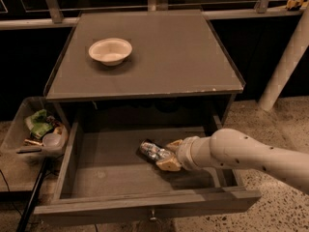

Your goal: Place redbull can into top drawer

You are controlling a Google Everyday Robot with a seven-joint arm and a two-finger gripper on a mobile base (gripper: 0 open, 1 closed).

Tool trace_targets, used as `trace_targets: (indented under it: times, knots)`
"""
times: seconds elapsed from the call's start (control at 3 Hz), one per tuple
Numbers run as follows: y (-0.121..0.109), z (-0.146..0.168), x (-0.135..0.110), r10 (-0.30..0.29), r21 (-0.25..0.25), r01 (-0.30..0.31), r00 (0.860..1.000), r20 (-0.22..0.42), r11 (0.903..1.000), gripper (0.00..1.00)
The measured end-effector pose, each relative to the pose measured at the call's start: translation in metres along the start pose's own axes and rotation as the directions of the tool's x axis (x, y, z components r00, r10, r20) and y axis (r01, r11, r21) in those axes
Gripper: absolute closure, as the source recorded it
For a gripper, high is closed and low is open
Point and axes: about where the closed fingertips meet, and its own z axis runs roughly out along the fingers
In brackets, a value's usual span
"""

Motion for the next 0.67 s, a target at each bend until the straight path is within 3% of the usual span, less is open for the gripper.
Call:
trace_targets:
  times: [0.33,0.67]
  knots:
    - [0.0000,0.0001,0.0001,0.000,0.000,0.000,1.000,0.000,1.0000,0.82]
    - [0.0000,0.0001,0.0001,0.000,0.000,0.000,1.000,0.000,1.0000,0.58]
